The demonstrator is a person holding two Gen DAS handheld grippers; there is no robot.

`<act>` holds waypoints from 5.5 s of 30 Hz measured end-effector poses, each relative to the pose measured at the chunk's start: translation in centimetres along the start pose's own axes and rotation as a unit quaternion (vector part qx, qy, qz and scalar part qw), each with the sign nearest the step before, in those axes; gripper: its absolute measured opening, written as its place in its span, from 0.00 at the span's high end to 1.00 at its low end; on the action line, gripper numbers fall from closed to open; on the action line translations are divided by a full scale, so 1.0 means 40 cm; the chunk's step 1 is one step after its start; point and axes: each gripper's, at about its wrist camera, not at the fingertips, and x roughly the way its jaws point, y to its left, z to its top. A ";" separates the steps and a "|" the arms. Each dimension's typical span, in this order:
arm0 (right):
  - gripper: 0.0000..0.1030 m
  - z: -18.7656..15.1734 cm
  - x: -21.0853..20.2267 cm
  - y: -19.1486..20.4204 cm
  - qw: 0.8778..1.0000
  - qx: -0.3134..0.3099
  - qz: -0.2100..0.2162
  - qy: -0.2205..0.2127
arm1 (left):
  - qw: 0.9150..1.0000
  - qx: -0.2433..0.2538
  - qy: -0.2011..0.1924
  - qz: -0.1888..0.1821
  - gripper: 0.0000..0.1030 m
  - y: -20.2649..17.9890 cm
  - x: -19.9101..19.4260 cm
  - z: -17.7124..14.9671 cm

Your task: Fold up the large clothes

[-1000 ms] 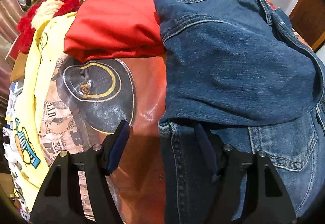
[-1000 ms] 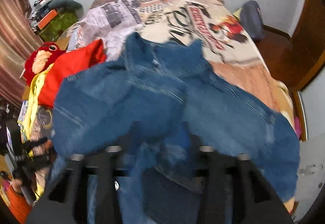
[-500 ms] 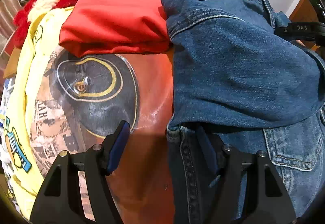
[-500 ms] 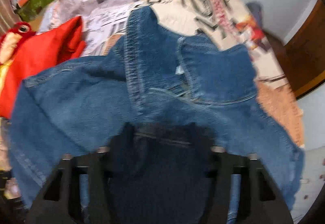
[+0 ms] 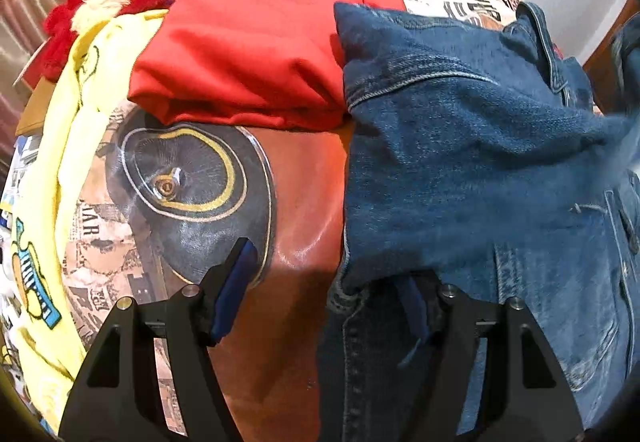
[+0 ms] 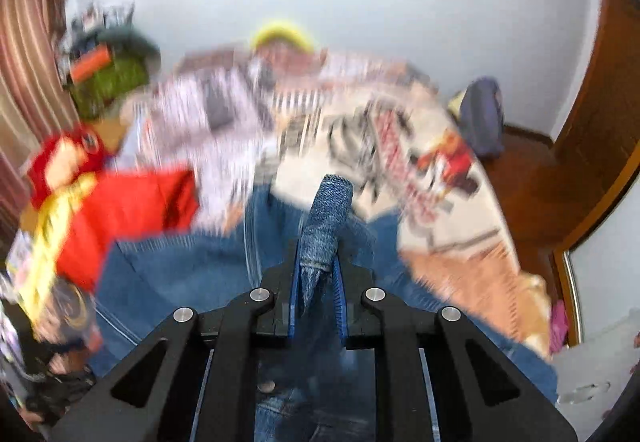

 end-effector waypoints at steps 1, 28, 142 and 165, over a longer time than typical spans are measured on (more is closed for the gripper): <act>0.87 0.016 -0.035 -0.011 1.000 0.009 0.007 -0.019 | 1.000 -0.001 -0.002 0.001 0.35 -0.006 -0.005 0.003; 0.81 -0.366 0.002 -0.312 0.984 0.130 0.016 0.117 | 0.988 0.145 -0.036 -0.039 0.34 -0.195 -0.167 -0.052; 0.45 -0.511 -0.080 -0.541 0.888 0.452 0.013 0.089 | 0.972 0.175 -0.123 -0.099 0.34 -0.437 -0.245 0.043; 0.92 -0.294 -0.144 -0.430 0.950 0.310 -0.027 -0.013 | 0.978 0.122 -0.138 -0.096 0.34 -0.334 -0.251 0.082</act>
